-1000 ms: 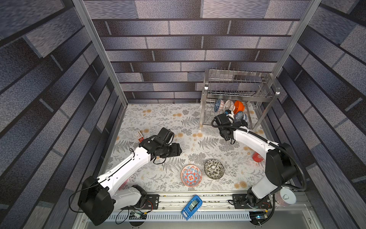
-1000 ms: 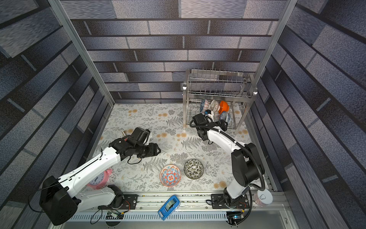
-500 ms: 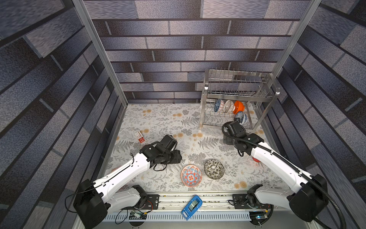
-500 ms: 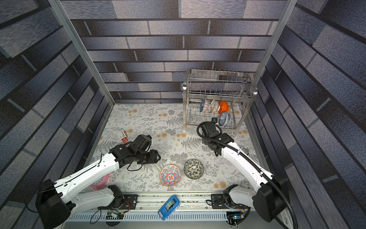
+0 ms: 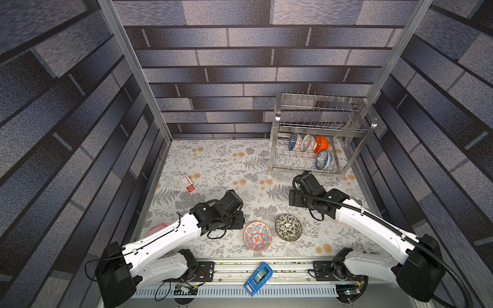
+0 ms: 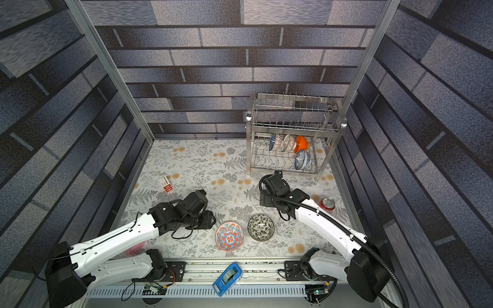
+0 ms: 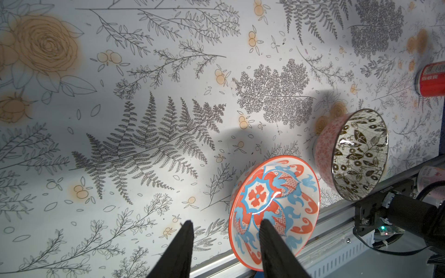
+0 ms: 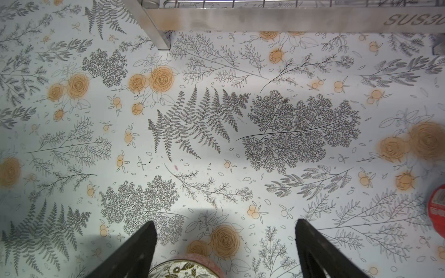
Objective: Load bowls into a dish rack
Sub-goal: Pick up the bowl from the bottom-center of the table.
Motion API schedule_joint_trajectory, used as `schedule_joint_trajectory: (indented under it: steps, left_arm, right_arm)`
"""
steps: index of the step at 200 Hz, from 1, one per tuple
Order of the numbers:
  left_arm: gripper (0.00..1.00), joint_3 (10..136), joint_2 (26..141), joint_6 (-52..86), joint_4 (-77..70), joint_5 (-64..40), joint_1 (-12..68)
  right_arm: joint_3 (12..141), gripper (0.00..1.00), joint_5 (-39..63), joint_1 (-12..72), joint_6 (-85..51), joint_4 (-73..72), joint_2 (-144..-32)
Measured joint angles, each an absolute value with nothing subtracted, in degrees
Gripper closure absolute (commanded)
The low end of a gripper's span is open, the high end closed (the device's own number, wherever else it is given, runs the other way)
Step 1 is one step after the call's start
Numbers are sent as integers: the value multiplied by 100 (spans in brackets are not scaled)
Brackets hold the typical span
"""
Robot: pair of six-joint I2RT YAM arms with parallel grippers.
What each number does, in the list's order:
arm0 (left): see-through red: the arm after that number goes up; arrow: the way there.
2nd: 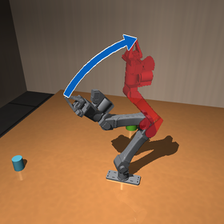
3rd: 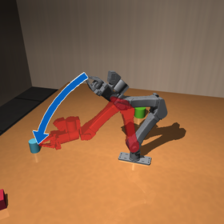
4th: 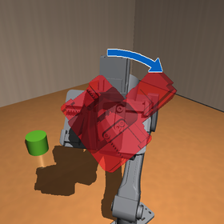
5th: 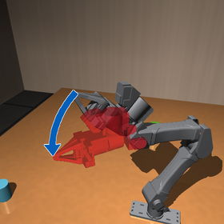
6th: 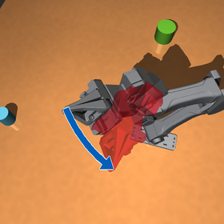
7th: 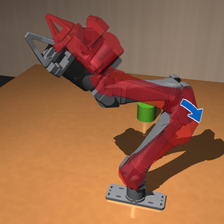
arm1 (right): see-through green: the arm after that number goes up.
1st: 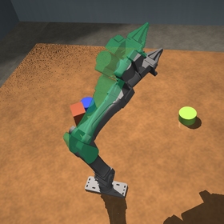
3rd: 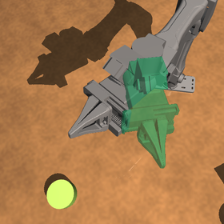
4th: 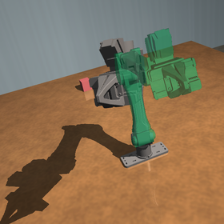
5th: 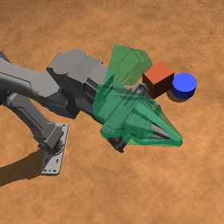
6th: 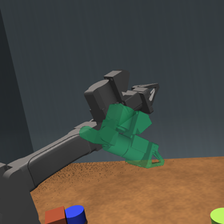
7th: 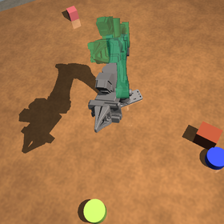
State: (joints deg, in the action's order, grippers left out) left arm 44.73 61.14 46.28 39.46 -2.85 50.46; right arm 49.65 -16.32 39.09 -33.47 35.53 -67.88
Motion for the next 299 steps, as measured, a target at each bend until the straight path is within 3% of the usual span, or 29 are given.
schedule_joint_trajectory:
  steps: [25,136,299]
  left_arm:
    - [42,4425,6110,4755,3944,-196,5273]
    - [44,4130,6233,5133,3879,14,5907]
    - [68,4062,7161,5299,3225,3,6066]
  right_arm:
    - [4842,9,-1564,4064,-3503,3489,-6788]
    - [4611,10,-1339,4342,-3920,3267,-6676]
    - [4600,14,-969,4440,-4071,3140,-6307]
